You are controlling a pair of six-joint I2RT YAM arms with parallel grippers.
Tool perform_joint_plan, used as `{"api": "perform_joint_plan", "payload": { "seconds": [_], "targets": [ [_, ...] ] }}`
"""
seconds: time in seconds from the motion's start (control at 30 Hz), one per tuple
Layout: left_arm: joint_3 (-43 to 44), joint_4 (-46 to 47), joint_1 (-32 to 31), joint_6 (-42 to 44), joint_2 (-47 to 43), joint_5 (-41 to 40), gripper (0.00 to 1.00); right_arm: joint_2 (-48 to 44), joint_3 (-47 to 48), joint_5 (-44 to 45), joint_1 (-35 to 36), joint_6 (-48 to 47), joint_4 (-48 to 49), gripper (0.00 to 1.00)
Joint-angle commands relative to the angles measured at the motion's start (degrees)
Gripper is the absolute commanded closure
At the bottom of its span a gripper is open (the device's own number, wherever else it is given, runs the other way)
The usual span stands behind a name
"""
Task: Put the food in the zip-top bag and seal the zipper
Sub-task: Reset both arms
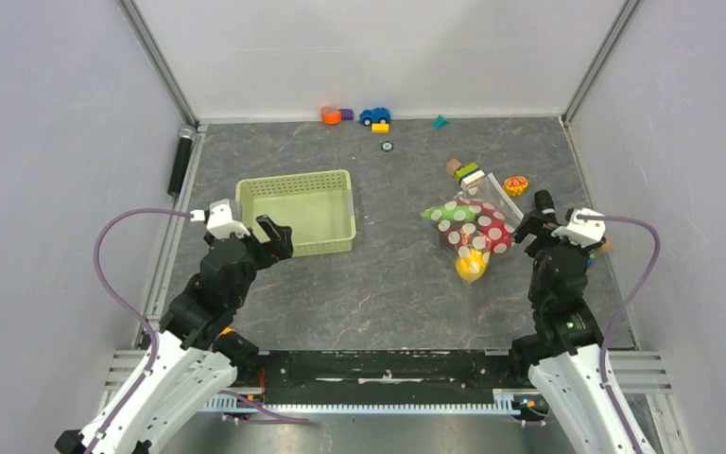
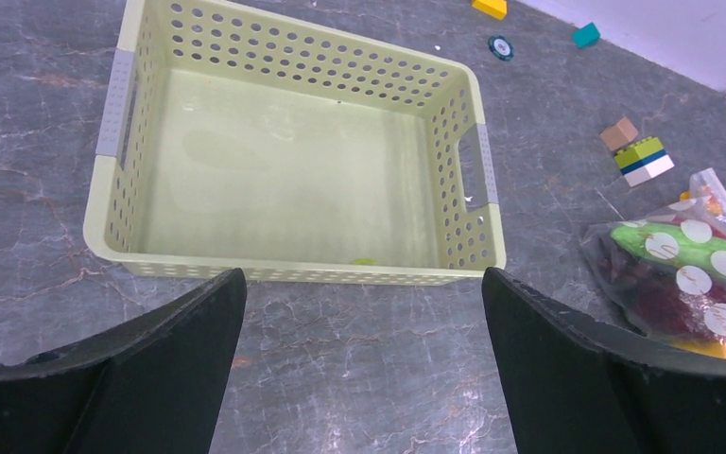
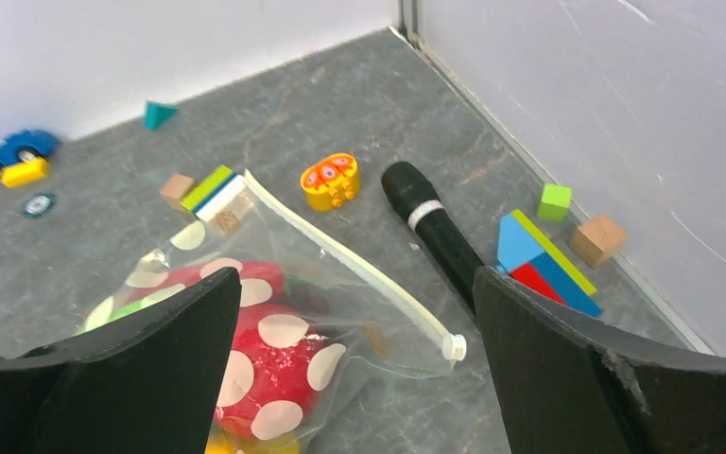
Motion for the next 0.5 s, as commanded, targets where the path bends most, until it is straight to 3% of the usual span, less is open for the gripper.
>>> {"api": "perform_joint_plan", "payload": {
  "seconds": [0.0, 0.47],
  "targets": [
    [2.45, -1.05, 0.33, -2.20, 0.31, -2.02, 0.00, -6.15, -4.00, -3.72, -0.02, -1.30, 10.07, 0.02],
    [2.73, -1.80, 0.33, -2.33, 0.79, -3.18, 0.00, -7.88, -5.84, -1.56, -0.01, -0.62, 10.89, 0.02]
  ]
}}
